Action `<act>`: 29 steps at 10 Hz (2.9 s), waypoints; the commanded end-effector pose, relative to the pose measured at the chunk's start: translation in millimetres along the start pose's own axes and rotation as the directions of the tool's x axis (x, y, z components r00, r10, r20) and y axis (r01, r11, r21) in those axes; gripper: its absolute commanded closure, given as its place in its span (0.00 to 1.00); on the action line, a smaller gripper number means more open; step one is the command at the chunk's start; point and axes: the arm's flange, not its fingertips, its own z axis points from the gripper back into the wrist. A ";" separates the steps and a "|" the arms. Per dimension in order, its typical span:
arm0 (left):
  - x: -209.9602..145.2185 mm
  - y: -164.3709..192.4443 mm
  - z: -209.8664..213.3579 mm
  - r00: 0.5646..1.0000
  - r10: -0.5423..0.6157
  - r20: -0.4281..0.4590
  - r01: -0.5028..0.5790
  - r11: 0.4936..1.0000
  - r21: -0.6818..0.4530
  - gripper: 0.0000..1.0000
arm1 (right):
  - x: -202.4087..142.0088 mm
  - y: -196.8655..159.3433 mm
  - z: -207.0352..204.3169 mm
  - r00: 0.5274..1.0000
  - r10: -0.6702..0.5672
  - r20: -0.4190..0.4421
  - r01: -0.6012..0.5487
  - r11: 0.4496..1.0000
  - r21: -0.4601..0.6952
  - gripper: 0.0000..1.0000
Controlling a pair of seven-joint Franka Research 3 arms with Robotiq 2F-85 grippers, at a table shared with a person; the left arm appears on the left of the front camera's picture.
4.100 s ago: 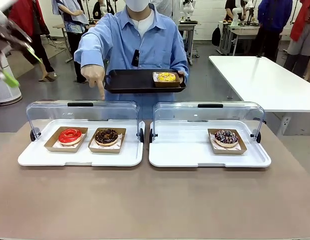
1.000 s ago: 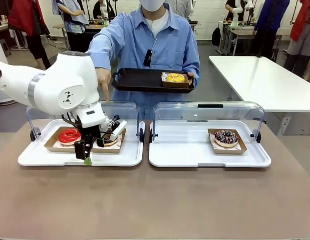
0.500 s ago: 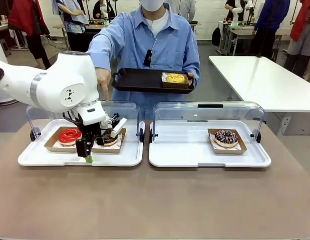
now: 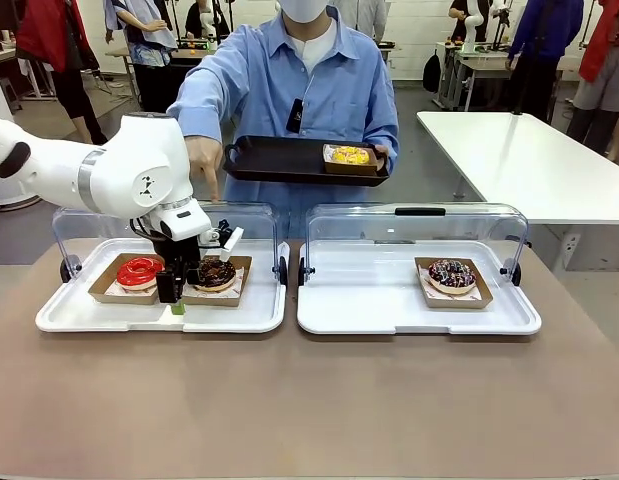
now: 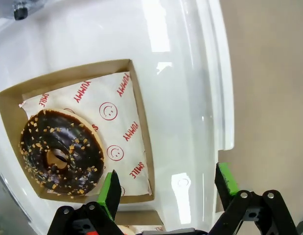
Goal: Provide the desired donut to the person.
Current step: Pick up and lift the Paper togo box containing the Donut pointed at by the person.
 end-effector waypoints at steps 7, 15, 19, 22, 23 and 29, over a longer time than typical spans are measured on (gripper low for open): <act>-11.3 -0.5 -9.6 0.999 0.033 -0.017 -0.032 0.999 0.024 0.00 | -1.5 0.8 1.5 1.000 0.006 0.001 -0.006 1.000 0.010 0.00; -7.4 -2.9 -17.6 0.999 0.014 -0.029 -0.013 0.999 0.036 0.88 | -1.5 0.8 1.5 1.000 0.006 0.001 -0.006 1.000 0.010 0.00; -7.8 -2.2 -17.3 0.999 0.023 -0.033 -0.022 0.999 0.044 0.88 | -1.5 0.8 1.5 1.000 0.006 0.001 -0.006 1.000 0.010 0.00; -7.3 -2.7 -16.3 0.999 0.021 -0.035 -0.020 0.999 0.046 1.00 | -1.5 0.8 1.5 1.000 0.006 0.001 -0.006 1.000 0.010 0.00; -8.1 -2.9 -15.6 0.999 0.018 -0.036 -0.016 0.999 0.048 1.00 | -1.5 0.8 1.5 1.000 0.006 0.001 -0.006 1.000 0.010 0.00; -13.3 -70.7 61.3 0.995 0.023 -0.095 -0.018 0.999 0.049 1.00 | -1.5 0.8 1.5 1.000 0.006 0.001 -0.006 1.000 0.010 0.00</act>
